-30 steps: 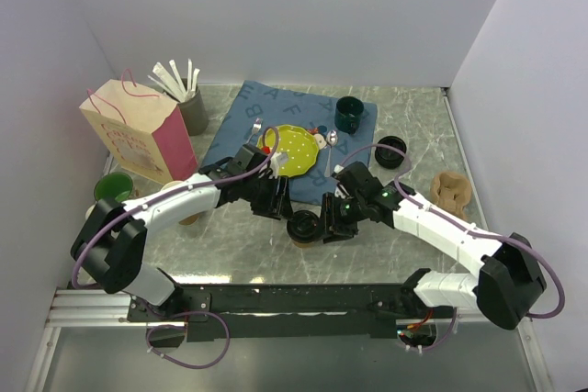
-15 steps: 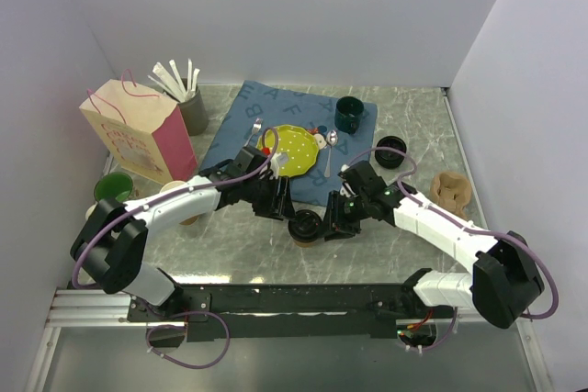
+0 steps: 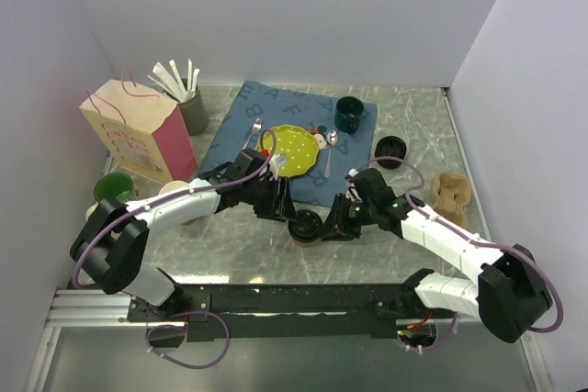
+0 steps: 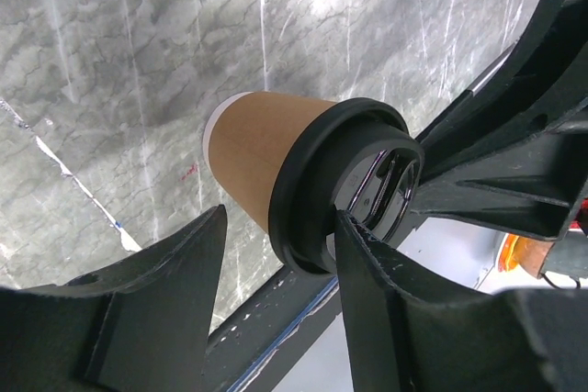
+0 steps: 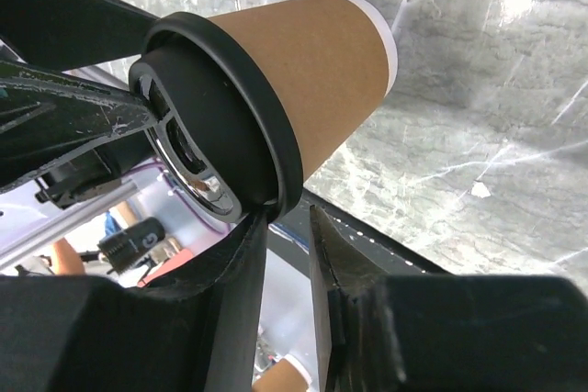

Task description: Pack the takeout coffee

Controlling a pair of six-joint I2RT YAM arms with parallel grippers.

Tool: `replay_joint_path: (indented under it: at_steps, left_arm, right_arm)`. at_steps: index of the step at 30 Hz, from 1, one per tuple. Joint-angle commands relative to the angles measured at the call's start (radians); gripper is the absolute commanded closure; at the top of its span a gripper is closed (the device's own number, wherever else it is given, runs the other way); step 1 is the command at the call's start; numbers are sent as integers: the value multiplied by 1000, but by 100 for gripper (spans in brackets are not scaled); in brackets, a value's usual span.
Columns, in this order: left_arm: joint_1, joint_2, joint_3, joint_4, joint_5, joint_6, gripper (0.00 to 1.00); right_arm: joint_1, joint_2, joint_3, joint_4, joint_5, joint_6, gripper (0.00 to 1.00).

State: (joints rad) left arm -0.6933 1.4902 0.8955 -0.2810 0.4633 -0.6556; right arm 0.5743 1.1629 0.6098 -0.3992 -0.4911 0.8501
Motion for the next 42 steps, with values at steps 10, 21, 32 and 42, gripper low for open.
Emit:
replay_joint_path:
  at_steps: [10, 21, 32, 42]
  left_arm:
    - [-12, 8, 94, -155, -91, 54, 39]
    - [-6, -42, 197, -234, -222, 33, 12]
    - [21, -146, 94, -310, -460, -15, 3]
    - [23, -179, 89, -350, -506, 8, 3]
  right_arm:
    - [-1, 0, 378, -348, 249, -319, 58]
    - [13, 176, 544, -339, 183, -569, 55]
    - [97, 259, 530, -303, 163, -605, 53]
    - [145, 288, 538, -322, 275, -602, 57]
